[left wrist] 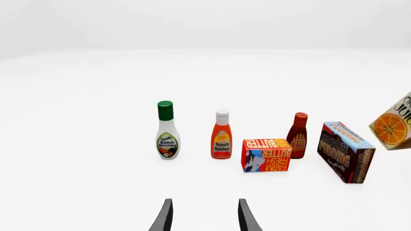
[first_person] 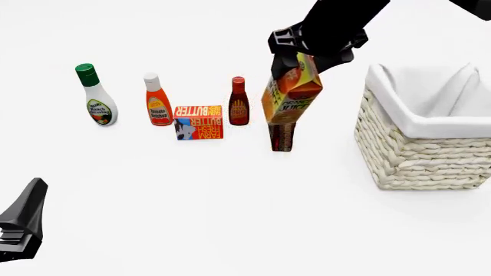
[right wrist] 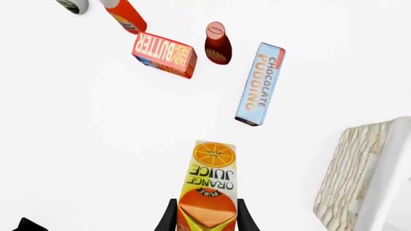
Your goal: Pick the orange juice and place it in the basket.
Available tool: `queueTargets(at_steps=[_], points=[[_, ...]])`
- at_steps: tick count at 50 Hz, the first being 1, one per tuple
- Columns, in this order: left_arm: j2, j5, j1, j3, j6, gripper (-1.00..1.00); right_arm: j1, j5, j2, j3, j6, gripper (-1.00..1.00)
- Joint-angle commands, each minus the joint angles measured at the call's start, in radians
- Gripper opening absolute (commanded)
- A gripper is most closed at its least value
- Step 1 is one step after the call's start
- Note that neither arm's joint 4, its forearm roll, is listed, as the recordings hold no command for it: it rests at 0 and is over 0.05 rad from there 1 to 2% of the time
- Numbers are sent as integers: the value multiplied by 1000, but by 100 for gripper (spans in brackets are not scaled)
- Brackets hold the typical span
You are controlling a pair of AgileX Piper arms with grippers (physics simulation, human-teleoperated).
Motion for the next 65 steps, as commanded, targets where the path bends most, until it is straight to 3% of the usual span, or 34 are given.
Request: queueTargets(at_steps=[1, 17, 21, 37, 54, 65], points=[[-2, 1, 0, 1, 0, 100, -48, 0, -30, -44, -61, -100], [-2, 1, 0, 1, 0, 100, -104, 0, -48, -96, -142, -100], [-2, 1, 0, 1, 0, 100, -145, 0, -59, -101, -190, -100], [-2, 1, 0, 1, 0, 100, -238, 0, -92, -152, -277, -100], [-2, 1, -1, 1, 0, 100, -286, 0, -121, -182, -317, -100], [-2, 1, 0, 1, 0, 100, -358, 0, -158, -143, -354, -100]])
